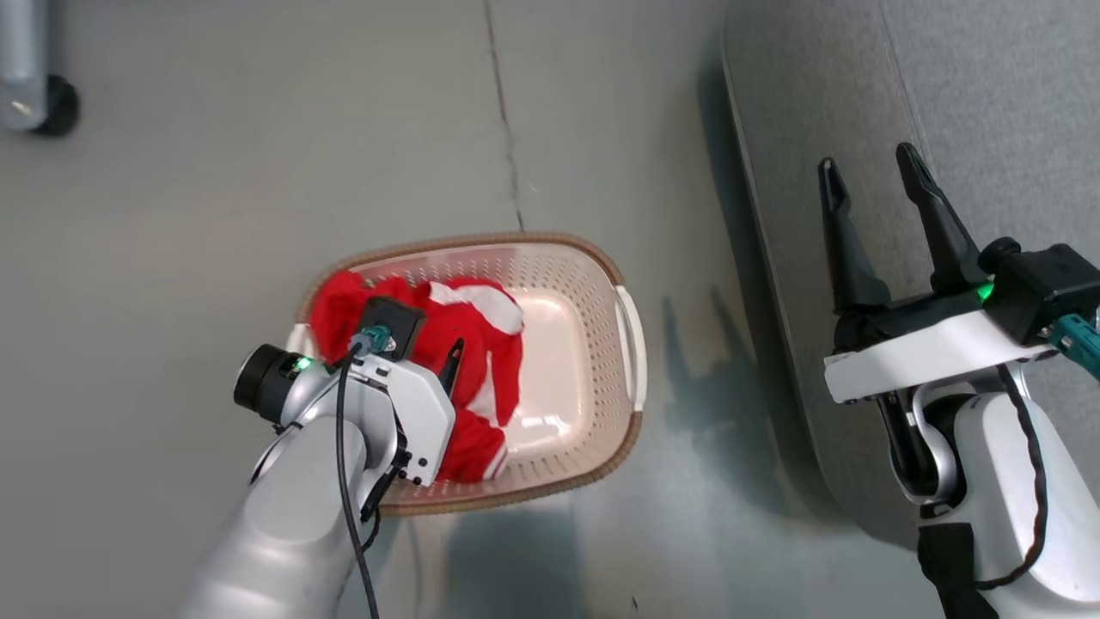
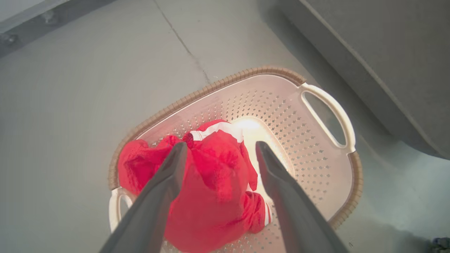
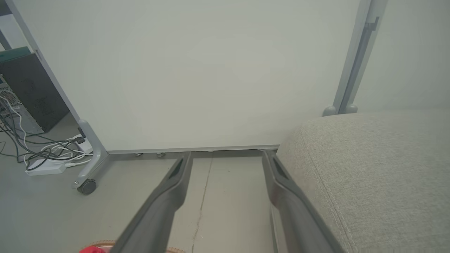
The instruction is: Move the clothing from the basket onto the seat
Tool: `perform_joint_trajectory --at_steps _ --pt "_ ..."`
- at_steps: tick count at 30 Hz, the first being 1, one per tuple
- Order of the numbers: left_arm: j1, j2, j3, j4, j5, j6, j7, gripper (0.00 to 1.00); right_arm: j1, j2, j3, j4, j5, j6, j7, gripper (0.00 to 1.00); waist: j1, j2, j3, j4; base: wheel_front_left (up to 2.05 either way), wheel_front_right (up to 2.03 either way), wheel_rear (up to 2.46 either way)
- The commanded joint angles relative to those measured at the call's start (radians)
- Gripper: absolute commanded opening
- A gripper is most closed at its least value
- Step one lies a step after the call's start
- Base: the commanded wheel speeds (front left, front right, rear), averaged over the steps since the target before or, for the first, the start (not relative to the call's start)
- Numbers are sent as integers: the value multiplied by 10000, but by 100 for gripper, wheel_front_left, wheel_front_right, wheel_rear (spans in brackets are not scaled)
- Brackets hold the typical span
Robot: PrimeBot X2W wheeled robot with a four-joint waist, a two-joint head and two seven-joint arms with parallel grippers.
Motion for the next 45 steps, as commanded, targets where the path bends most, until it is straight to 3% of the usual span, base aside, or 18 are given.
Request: perform_joint_trajectory --at_steps 1,8,20,21,23,31,45 --pt "-206 49 -23 79 40 -35 -8 100 -130 -18 -16 -46 18 19 -92 100 0 0 785 -624 0 0 0" --pt "-1359 365 -716 1719 676 -140 430 100 -582 114 434 87 388 19 -468 100 0 0 1817 -1394 0 0 0" --pt "-2224 1281 -1378 3274 1358 612 1723 100 -1069 176 1091 614 1176 19 -1037 100 0 0 2604 -2490 0 0 0" --pt "-2261 1343 -1410 3314 1380 638 1915 55 -1119 177 1129 641 1260 19 -1069 100 0 0 2641 -2536 0 0 0" --pt "-2316 1428 -1451 3361 1372 649 2158 0 -1158 177 1186 700 1375 19 -1105 100 0 0 2692 -2608 0 0 0" --pt "-2375 1574 -1618 3419 1363 775 1999 0 -1216 174 1157 850 1565 18 -1142 100 0 0 2363 -2537 0 0 0" --pt "-1252 382 -367 2784 -484 619 -1076 0 -188 93 684 1321 550 18 -1123 100 0 0 -106 -938 0 0 0"
